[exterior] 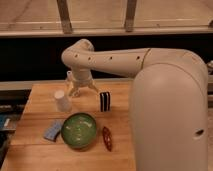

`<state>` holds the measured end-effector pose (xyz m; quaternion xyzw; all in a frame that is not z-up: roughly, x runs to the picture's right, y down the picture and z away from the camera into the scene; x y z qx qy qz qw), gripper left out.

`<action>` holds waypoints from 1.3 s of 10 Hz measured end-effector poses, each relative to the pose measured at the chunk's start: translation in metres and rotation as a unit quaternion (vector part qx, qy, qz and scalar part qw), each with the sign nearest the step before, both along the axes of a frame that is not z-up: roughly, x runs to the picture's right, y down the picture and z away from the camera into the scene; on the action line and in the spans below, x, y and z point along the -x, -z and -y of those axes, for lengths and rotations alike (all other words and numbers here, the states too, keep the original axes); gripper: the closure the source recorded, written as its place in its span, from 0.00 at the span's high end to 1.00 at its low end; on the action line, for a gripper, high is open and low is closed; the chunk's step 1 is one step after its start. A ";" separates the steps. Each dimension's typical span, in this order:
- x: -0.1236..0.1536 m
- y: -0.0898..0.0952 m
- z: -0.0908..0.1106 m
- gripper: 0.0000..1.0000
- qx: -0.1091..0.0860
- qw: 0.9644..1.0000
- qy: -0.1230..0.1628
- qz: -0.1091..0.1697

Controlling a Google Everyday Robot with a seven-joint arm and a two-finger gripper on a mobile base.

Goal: Place the ceramic cup over the eraser

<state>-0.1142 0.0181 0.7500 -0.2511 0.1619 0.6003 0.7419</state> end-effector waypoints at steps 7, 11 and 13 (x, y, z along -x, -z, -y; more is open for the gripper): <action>0.116 -0.033 -0.011 0.80 0.017 0.993 0.090 0.076; 0.173 -0.056 -0.031 0.80 0.029 0.983 0.134 0.121; 0.179 -0.070 -0.037 0.80 0.034 0.981 0.144 0.129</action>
